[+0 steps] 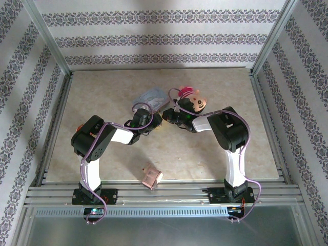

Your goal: Unlock a padlock with a key

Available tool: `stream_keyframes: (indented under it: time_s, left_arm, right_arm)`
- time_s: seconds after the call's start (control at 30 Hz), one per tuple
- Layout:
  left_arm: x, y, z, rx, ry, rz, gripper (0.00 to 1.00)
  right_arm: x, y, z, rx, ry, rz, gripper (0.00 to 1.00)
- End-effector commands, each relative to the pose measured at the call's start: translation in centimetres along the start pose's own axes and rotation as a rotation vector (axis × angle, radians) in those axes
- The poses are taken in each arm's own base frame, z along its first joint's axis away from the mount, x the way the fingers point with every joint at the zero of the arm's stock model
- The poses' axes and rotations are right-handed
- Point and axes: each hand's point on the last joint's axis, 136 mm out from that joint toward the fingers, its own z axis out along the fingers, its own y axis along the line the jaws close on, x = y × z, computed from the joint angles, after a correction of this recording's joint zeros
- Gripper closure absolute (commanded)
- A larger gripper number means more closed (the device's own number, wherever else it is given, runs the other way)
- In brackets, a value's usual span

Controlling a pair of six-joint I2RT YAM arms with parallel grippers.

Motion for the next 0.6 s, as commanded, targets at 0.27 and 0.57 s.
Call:
stream_keyframes:
  time_s: [0.27, 0.57]
  left_arm:
    - [-0.1, 0.3, 0.1, -0.001, 0.015, 0.005, 0.9]
    - [0.0, 0.1, -1.2, 0.009, 0.017, -0.046, 1.0]
  right_arm:
    - [0.4, 1.6, -0.3, -0.049, 0.006, -0.014, 0.95]
    - [0.7, 1.3, -3.2, 0.023, -0.029, -0.064, 0.9]
